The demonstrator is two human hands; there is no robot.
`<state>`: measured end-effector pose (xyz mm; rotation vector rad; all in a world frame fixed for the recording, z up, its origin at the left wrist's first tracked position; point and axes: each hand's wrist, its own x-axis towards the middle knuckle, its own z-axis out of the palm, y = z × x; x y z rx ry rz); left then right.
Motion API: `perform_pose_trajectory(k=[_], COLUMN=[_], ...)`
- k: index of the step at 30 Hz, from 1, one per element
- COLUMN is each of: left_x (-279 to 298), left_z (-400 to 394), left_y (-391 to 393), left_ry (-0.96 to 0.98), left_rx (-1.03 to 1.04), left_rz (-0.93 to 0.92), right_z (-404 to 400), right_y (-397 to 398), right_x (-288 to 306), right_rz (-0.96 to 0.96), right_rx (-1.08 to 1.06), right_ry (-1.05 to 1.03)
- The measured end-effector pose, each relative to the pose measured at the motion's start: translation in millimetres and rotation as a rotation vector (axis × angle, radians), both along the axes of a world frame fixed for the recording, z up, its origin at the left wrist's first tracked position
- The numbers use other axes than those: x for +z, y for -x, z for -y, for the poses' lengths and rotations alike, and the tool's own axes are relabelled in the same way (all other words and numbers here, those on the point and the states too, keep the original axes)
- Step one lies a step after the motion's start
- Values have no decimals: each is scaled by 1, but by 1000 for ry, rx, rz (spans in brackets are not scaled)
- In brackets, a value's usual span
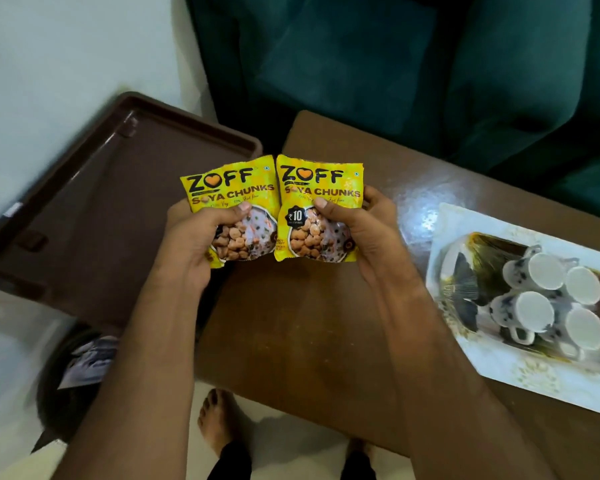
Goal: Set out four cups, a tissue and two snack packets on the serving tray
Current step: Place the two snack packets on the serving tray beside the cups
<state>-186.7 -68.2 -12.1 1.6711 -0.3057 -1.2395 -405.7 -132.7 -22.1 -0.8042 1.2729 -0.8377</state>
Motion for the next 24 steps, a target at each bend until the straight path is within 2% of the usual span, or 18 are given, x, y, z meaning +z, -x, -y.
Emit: perform_pose_trajectory(k=[5, 16, 21, 24], left_x=[2, 2, 0, -3], left_z=[12, 40, 49, 58], left_y=[88, 299, 367, 387], left_ry=[-4, -22, -51, -34], left_rx=[-86, -272, -354, -355], left_rz=[-1, -28, -68, -15], right_z=[2, -9, -14, -16], right_y=[83, 297, 383, 428], right_x=[11, 21, 19, 18], right_rz=[-72, -85, -179, -242], right_rx=[-75, -227, -308, -347], right_ry=[16, 34, 23, 39])
